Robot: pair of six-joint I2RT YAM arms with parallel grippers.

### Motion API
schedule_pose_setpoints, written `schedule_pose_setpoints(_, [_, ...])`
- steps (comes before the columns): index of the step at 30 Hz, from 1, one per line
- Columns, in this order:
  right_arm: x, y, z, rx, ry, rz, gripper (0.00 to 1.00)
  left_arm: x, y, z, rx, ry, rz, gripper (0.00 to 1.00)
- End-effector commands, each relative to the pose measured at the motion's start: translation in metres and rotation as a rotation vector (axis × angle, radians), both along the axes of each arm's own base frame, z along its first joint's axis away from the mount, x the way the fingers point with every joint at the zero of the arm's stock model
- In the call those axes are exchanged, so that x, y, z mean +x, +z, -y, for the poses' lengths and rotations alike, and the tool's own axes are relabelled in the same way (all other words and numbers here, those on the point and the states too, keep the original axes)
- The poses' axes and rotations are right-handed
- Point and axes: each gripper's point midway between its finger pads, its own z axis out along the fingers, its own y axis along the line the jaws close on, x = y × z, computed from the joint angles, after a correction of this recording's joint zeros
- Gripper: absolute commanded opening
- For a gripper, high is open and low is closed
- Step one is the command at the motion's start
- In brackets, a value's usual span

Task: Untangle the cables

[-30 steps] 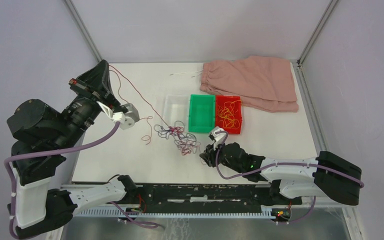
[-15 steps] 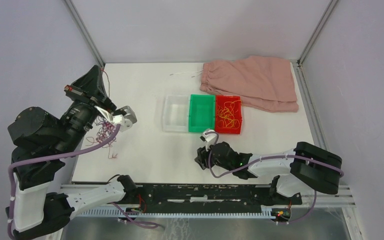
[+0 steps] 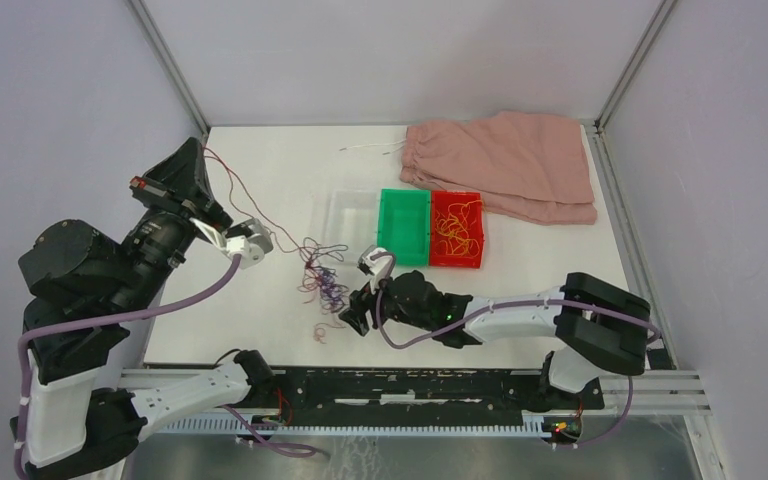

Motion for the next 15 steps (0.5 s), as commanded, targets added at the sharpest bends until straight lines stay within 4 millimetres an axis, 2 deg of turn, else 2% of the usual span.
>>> schedule_pose_setpoints(1, [-0.001, 0.001, -0.018, 0.036, 0.041, 0.024, 0.7, 0.0, 0.006, -0.001, -0.023, 0.003, 0.025, 0.03])
schedule_pose_setpoints(3, [-0.001, -0.011, -0.02, 0.022, 0.044, 0.015, 0.67, 0.0, 0.006, 0.001, -0.023, 0.0, 0.024, 0.03])
schedule_pose_setpoints(7, [-0.002, -0.035, -0.014, -0.02, 0.031, -0.008, 0.53, 0.001, 0.008, 0.003, -0.021, -0.009, 0.029, 0.03])
schedule_pose_setpoints(11, [-0.003, -0.049, -0.008, -0.031, 0.016, -0.025, 0.5, 0.002, 0.007, 0.007, -0.026, -0.019, 0.024, 0.03])
schedule_pose_setpoints(15, [-0.002, -0.051, -0.01, -0.025, 0.015, -0.021, 0.2, 0.002, 0.005, 0.008, -0.033, -0.024, 0.017, 0.03])
